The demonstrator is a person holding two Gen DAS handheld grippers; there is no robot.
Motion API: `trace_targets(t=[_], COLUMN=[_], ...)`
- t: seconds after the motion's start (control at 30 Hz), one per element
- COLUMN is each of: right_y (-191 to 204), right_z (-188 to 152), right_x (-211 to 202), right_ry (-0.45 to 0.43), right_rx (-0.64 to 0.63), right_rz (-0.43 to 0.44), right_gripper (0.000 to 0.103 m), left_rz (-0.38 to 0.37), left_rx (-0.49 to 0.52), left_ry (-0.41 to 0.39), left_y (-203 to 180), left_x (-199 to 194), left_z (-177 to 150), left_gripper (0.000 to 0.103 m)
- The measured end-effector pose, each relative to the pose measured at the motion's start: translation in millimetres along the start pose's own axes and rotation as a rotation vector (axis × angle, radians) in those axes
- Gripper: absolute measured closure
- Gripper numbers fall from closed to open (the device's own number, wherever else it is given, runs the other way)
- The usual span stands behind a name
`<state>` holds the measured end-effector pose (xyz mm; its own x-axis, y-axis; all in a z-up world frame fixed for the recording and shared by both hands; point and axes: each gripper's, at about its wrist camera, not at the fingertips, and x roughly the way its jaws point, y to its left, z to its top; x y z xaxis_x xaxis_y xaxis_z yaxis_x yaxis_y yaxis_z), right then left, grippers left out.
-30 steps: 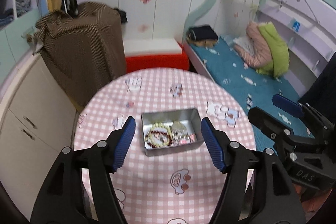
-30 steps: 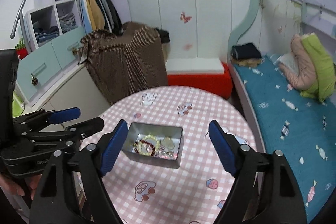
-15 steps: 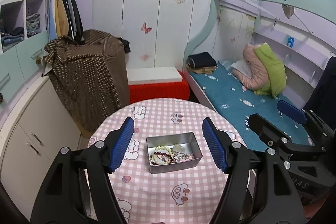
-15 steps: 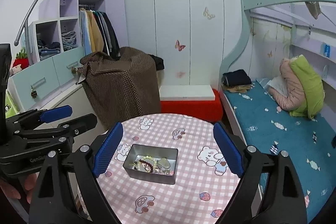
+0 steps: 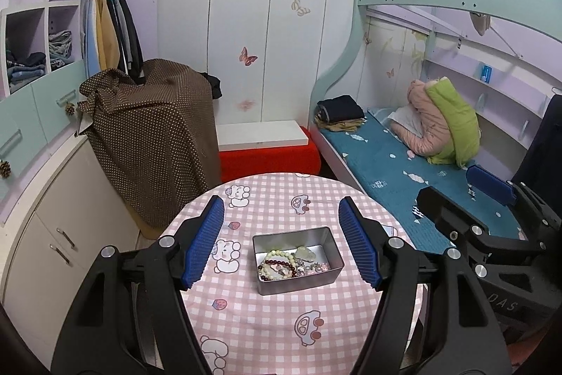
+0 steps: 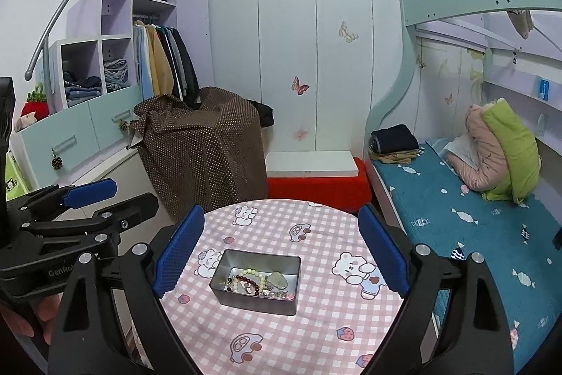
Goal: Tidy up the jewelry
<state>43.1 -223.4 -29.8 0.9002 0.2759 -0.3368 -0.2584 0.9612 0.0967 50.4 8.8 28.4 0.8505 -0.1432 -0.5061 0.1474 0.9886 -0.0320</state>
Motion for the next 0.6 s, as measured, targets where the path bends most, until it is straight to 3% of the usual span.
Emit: trace_targets(t=[0.6], right_y=[0.9], right_z=[2.3], right_x=[2.2], right_ry=[0.007], right_rx=[-0.004], right_rz=[0.003], right_gripper=[0.017], left_rz=[0.004], left_rx=[-0.004], left_ry=[-0.001], left_y=[6.5], left_x=[0.9], left_z=[0.4], left_gripper=[0.03])
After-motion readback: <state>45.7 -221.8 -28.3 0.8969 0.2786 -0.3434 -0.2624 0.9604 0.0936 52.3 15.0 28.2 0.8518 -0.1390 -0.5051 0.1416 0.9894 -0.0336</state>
